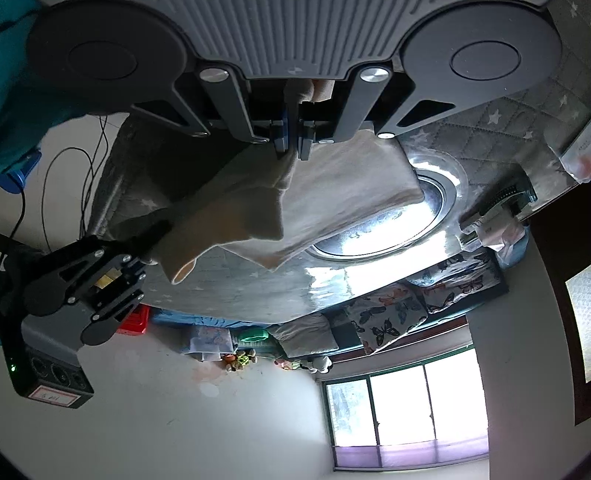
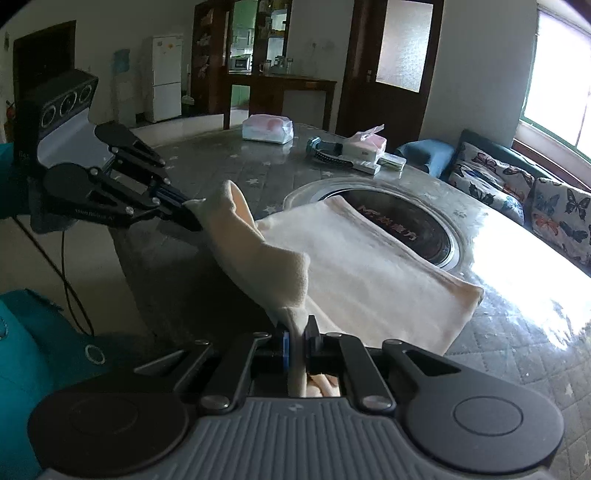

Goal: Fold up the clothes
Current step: 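Lift the hem with both grippers and fold it over toward the collar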

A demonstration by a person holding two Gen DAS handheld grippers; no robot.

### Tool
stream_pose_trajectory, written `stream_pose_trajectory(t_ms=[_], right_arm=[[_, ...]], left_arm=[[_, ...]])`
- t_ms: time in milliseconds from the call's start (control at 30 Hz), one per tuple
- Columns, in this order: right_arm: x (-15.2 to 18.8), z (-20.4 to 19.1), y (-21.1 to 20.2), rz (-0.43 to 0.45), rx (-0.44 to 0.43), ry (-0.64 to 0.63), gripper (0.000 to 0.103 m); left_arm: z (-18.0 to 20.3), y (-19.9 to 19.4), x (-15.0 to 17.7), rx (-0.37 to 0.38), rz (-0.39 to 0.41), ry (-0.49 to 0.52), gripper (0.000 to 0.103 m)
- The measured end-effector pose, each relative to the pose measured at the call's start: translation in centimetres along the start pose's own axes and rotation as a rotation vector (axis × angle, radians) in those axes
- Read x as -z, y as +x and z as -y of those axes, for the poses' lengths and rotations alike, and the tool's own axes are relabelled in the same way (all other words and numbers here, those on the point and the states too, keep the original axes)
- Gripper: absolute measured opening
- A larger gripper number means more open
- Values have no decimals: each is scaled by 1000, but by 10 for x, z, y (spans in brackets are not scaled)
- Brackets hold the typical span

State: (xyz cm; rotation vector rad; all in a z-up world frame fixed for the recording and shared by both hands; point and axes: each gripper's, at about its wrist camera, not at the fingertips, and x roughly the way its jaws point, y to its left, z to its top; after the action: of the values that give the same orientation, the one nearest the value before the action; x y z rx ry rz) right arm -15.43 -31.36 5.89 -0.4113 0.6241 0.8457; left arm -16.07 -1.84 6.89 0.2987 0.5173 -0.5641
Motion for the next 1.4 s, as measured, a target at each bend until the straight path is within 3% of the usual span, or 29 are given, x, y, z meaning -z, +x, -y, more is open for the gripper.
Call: stream_pose_trajectory(t_ms=[233,367,567,733,833,900,1000,1067,1167,1400], right_arm=[[-27,29,7,9,29,12,5],[-49,63,31,3,49,36,5],[-73,119,92,-39,92,95,5],[-64,152,153,-95,142,213,8],[-52,165,175,-112,159,289,12],[-47,170,170,-89,166,334,17],[-46,173,154,-42,203,364,19],[-48,172,143,-10,223,373,19],[-54,168,143,-6,172,374,19],[-71,153,182,-54,113,355,19]], left_arm=[[-32,26,-32,-34,30,-69,5],[-58,58,-57,-70,33,-97,5],[-94,137,-80,-151,-37,-106,5],[-113,197,-70,-189,-142,-171,7],[-119,205,-63,-215,-160,-205,12],[-120,201,-63,-240,-151,-216,19],[-121,189,-68,-287,-116,-229,19],[-122,181,-75,-260,-96,-275,19],[-113,175,-80,-176,-83,-312,19],[-70,165,-65,-74,-91,-244,19]])
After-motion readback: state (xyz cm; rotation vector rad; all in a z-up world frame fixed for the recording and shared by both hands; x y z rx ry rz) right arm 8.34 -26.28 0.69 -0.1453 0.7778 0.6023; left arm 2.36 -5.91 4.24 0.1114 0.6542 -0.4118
